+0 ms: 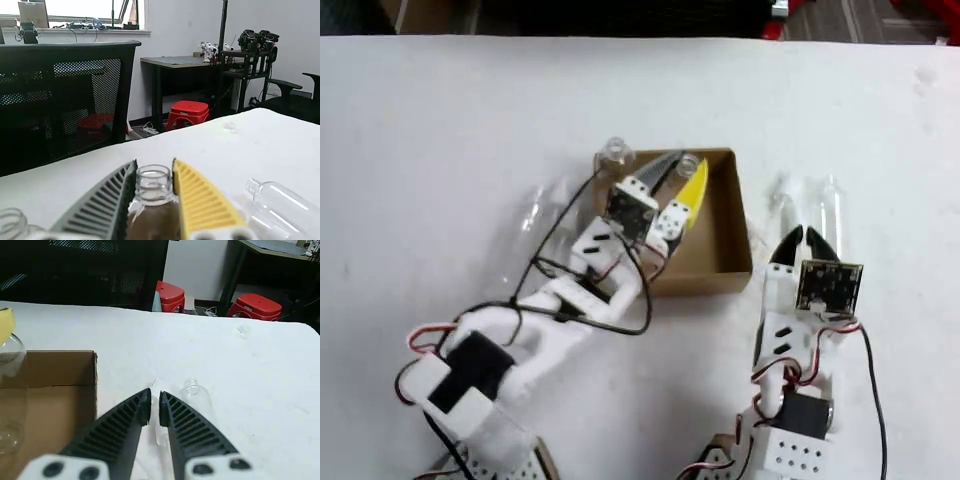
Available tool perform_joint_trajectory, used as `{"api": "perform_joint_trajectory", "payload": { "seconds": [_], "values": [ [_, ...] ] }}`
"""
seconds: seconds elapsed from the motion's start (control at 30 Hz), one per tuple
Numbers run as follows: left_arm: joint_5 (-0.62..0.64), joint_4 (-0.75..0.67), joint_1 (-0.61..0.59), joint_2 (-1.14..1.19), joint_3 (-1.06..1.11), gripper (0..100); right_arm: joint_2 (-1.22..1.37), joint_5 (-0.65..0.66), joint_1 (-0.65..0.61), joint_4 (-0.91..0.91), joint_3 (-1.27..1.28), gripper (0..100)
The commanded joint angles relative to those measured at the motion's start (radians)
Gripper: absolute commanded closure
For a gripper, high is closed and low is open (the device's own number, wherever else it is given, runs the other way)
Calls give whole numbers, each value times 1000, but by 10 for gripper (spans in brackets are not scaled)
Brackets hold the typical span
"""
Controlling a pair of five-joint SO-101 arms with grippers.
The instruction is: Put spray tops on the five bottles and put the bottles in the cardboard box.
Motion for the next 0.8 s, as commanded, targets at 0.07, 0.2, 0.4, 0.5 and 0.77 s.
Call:
{"api": "perform_joint_trajectory", "payload": {
  "seconds": [0.07, 0.2, 0.4, 0.5, 0.77],
  "values": [
    [-9, -80, -1, 50, -49, 976, 1, 5, 7, -4, 8, 981],
    [-9, -123, -1, 88, -49, 976, 1, 5, 5, -1, 8, 981],
    [-9, -130, -10, 91, -57, 976, 1, 5, 5, -1, 8, 981],
    [-8, -124, -41, 105, -107, 976, 1, 5, 5, -1, 8, 981],
    [-8, -130, -27, 139, -98, 976, 2, 5, 5, -1, 8, 981]
  ]
}}
